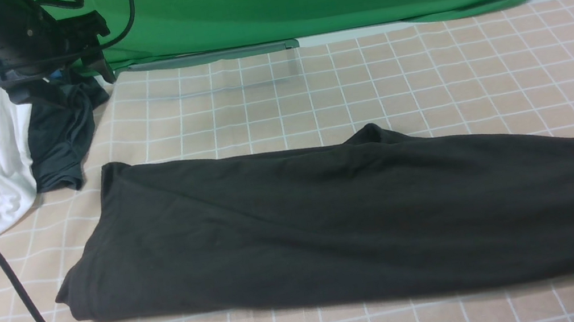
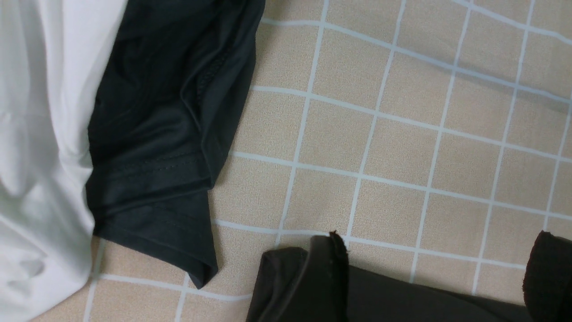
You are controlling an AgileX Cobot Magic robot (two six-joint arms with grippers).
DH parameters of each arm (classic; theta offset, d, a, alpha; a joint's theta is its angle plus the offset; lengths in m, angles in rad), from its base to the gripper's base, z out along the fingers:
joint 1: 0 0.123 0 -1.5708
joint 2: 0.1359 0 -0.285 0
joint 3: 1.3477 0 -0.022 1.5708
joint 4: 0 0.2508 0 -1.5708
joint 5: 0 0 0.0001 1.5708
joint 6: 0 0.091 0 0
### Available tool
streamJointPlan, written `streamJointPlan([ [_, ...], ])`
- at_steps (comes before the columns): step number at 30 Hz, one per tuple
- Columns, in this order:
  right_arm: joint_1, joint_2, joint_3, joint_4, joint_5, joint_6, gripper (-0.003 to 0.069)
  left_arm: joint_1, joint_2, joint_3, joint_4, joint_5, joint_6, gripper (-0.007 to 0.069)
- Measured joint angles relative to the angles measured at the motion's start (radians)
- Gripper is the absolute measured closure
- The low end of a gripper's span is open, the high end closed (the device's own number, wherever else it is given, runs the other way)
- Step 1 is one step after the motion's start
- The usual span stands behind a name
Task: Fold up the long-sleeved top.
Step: Use the right arm to clamp the right edge of the fabric
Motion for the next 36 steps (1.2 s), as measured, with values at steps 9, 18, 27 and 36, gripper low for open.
streamJointPlan([
  [9,0.0,0.0,-0.046,-0.165,0.132,0.037,0.0137,0.0,0.0,0.0,0.0,-0.002,0.0,0.0083],
  [18,-0.001,-0.038,-0.34,0.116,0.27,0.088,0.0543,0.0,0.0,0.0,0.0,-0.015,0.0,0.0083],
  [27,0.026,-0.015,-0.131,0.213,0.181,0.03,0.0628,0.0,0.0,0.0,0.0,-0.021,0.0,0.0083],
  [36,-0.044,0.013,0.019,0.121,0.045,0.076,0.0629,0.0,0.0,0.0,0.001,-0.034,0.0,0.0083],
])
